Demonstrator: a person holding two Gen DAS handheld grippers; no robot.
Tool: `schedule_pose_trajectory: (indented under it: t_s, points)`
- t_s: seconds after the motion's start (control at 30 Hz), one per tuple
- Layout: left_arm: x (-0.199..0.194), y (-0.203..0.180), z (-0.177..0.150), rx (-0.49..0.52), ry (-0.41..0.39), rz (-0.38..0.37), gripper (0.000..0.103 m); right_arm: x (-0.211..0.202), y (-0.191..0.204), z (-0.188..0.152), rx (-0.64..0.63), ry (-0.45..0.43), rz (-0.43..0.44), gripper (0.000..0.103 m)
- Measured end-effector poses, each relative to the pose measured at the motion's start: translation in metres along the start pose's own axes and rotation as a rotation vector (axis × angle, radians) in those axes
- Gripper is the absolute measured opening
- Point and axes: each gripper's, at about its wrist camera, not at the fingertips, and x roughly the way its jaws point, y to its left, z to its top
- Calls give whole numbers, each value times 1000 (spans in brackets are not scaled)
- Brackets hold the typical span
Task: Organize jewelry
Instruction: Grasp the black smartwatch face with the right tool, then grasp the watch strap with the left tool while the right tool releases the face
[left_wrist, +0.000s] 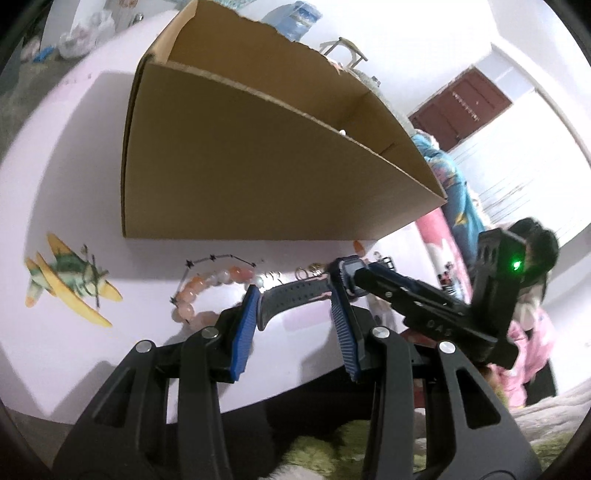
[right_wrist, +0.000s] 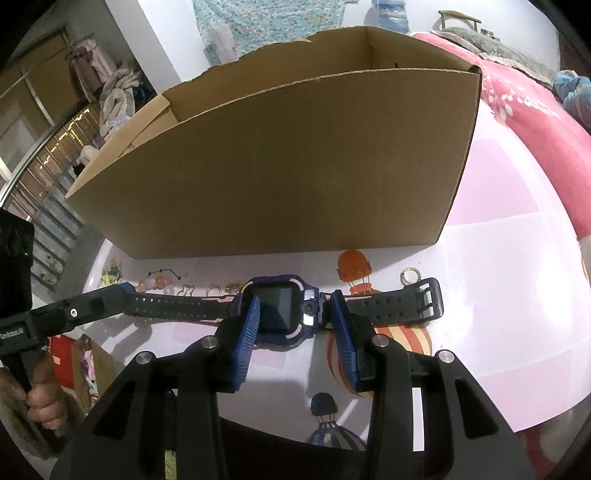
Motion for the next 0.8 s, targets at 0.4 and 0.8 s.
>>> schedule_pose_trajectory:
  t_s: [0.4, 0.8]
  points:
    - [10, -3, -7, -19, 17, -26, 38, 0, -1, -1, 1, -2, 1, 39]
    - [15, -18, 0, 82, 12, 127, 6, 0, -2, 0, 3, -3, 2, 39]
